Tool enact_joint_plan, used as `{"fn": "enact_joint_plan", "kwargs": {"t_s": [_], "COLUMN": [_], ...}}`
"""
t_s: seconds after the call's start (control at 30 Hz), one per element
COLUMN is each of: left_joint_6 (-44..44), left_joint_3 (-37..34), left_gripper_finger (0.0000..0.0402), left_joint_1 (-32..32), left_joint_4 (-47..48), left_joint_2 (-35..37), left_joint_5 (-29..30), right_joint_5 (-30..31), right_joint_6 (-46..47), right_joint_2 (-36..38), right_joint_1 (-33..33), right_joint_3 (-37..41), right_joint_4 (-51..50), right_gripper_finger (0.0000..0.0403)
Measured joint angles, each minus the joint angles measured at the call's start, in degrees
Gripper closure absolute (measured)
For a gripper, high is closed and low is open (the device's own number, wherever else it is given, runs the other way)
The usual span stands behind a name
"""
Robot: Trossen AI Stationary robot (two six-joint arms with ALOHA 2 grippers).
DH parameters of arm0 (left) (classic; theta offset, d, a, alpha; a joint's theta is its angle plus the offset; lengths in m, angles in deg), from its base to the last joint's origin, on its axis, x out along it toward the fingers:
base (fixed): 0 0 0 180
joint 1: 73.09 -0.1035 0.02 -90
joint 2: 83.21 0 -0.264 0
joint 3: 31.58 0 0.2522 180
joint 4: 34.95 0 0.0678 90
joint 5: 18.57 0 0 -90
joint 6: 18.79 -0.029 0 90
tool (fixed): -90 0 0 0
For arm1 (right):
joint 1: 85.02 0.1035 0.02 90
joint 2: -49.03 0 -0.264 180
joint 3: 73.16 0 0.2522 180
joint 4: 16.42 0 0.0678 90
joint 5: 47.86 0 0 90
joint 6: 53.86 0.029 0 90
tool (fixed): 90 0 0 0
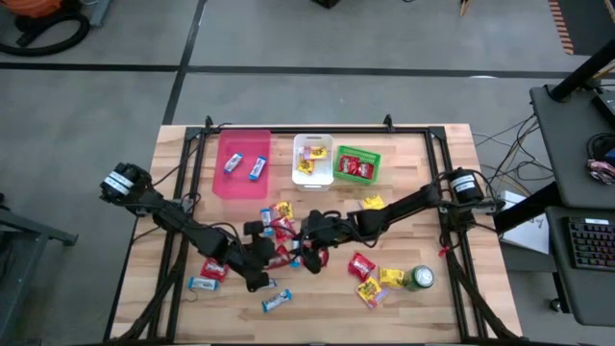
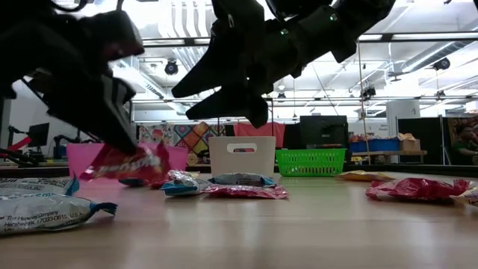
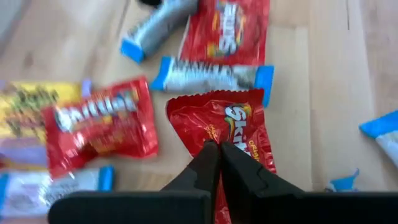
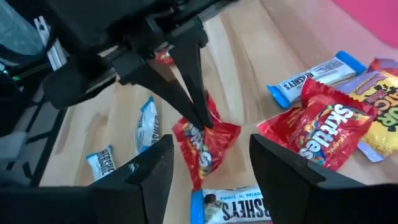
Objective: Sort candy
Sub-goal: Put the red candy into the green bin
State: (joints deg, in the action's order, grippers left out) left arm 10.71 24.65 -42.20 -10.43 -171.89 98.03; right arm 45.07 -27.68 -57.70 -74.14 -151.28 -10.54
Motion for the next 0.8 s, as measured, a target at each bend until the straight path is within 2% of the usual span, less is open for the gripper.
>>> {"fn": "enact_joint_plan", "kwargs": {"t_s": [0.43,0.67,0.8], "left_joint_6": [-13.8,-16.99,-17.01], "left_joint_3": [5.76,7.33,7.33], "left_gripper_finger": [0.0401,0.0402,0.0402], "left_joint_1": [2.61,2.65,2.68], "left_joint_4": [0.71,0.64,0.66], "left_joint_2": [0.0,0.0,0.02], "left_joint_5": [15.83,16.54,16.54], "right_joint_5": [0.31,0.27,0.26], "right_joint_6": [-1.03,-3.53,-3.88], "right_joint_2": [-0.24,-0.26,-0.26], "right_joint_1": [0.26,0.47,0.5], "right_joint_3": [0.0,0.0,0.0], "right_joint_4": [0.04,1.81,2.19], "right_gripper_finger": [0.0202,0.0204,0.0232]}}
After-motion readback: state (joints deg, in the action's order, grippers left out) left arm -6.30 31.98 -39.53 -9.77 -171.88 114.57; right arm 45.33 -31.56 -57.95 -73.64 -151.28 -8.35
